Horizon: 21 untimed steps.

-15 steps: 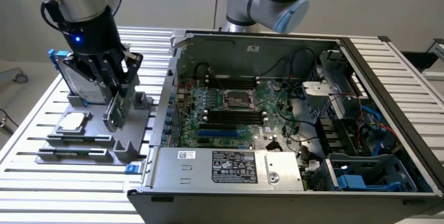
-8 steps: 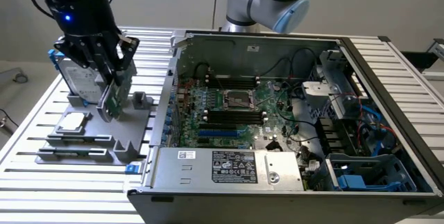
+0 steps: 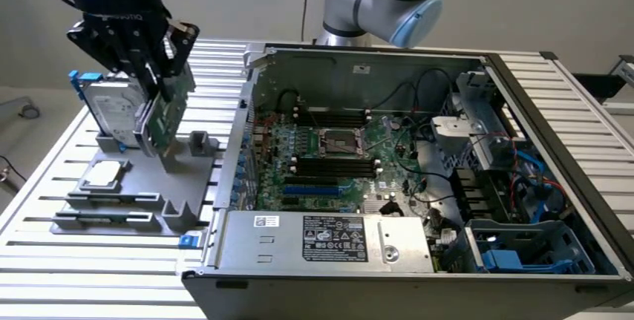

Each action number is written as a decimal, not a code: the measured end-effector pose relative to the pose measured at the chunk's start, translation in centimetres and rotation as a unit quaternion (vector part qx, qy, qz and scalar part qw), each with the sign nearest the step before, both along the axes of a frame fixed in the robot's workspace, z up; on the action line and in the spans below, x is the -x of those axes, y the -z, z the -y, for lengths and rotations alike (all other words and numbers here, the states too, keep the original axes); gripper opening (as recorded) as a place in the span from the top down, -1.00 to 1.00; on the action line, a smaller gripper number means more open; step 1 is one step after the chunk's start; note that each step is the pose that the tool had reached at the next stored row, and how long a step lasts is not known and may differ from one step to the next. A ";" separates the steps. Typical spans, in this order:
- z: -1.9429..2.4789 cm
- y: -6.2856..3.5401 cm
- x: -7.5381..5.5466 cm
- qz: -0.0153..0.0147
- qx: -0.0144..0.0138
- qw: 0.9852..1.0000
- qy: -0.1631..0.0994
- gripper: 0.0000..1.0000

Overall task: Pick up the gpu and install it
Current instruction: 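Pick up the gpu and move the gpu toward the slot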

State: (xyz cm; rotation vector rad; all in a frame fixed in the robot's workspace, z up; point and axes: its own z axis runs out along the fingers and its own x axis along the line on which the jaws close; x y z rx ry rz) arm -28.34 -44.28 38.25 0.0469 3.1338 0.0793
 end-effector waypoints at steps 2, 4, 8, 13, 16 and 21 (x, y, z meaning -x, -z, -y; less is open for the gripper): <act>0.00 -0.92 -0.6 0.000 0.000 1.000 0.000 0.47; 0.00 -1.82 -1.3 0.000 0.000 1.000 0.000 0.47; 0.00 -3.44 -3.0 -0.001 0.000 1.000 0.000 0.47; 0.00 -4.18 -5.3 -0.001 0.000 1.000 0.000 0.47; 0.00 -4.25 -6.6 -0.001 0.000 1.000 0.000 0.47; 0.00 -4.26 -8.9 -0.001 -0.002 1.000 0.000 0.47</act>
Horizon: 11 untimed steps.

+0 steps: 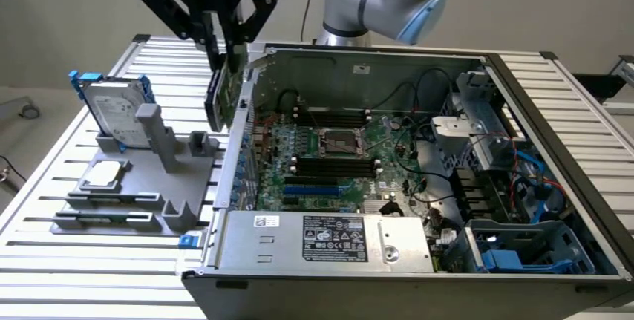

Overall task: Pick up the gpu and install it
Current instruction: 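Pick up the gpu and move the gpu toward the slot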

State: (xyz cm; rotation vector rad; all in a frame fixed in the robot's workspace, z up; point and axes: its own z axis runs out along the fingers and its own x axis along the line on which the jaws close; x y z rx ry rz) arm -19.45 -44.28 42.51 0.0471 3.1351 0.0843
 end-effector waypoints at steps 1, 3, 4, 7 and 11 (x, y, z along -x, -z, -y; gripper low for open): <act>0.00 0.00 -0.5 0.000 0.000 1.000 0.000 0.47; 0.00 0.00 -1.4 0.000 -0.001 1.000 0.000 0.47; 0.00 0.00 -1.8 0.000 -0.001 1.000 0.000 0.47; 0.01 0.09 -3.2 0.000 -0.001 1.000 0.000 0.47; 0.01 0.37 -5.0 0.000 -0.001 1.000 0.000 0.47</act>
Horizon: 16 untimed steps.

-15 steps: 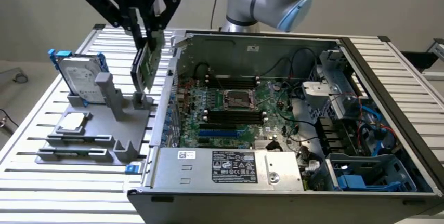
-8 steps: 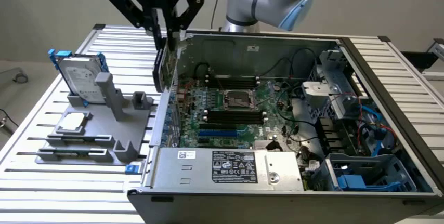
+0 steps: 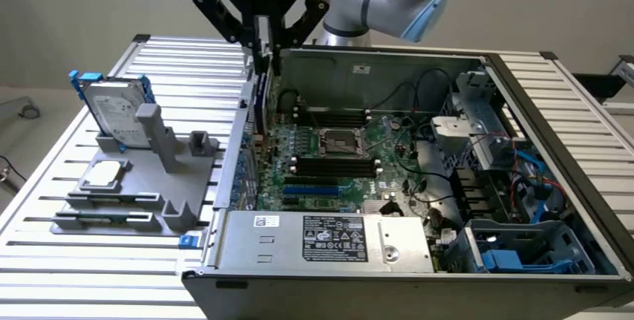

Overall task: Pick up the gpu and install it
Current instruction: 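Pick up the gpu and move the gpu toward the slot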

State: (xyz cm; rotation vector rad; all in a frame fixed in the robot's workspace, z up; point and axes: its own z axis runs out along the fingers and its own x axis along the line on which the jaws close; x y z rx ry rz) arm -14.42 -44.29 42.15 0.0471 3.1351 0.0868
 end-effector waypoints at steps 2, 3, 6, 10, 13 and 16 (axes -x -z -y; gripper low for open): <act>0.00 0.27 -0.9 0.000 0.000 1.000 0.000 0.47; 0.00 0.43 -1.4 0.000 0.000 1.000 0.000 0.47; 0.00 0.96 -2.7 0.000 0.001 1.000 0.000 0.47; 0.00 1.64 -4.6 0.000 0.002 1.000 0.000 0.47; -0.02 2.15 -5.9 0.000 0.004 1.000 0.000 0.47; -0.08 2.68 -7.3 0.000 0.004 1.000 0.000 0.47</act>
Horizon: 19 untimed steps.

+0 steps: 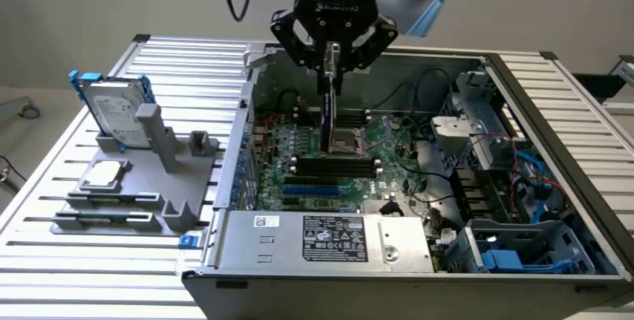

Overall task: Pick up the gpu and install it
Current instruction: 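Pick up the gpu and move the gpu toward the slot, then insert the gpu into the slot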

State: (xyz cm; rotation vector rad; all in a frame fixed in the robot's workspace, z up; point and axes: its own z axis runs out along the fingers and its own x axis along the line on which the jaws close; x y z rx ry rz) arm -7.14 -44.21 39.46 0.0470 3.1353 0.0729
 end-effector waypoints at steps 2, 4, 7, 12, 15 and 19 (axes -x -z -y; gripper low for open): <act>-0.13 0.35 -0.9 0.000 0.001 1.000 0.000 0.47; -0.28 0.55 -1.5 0.000 0.000 1.000 0.000 0.47; -0.28 0.56 -1.5 0.000 0.000 1.000 0.000 0.47; -0.28 0.56 -1.5 0.000 0.000 1.000 0.001 0.47; -0.28 0.56 -1.5 0.000 0.000 1.000 0.001 0.47; -0.28 0.56 -1.5 0.000 0.000 1.000 0.001 0.47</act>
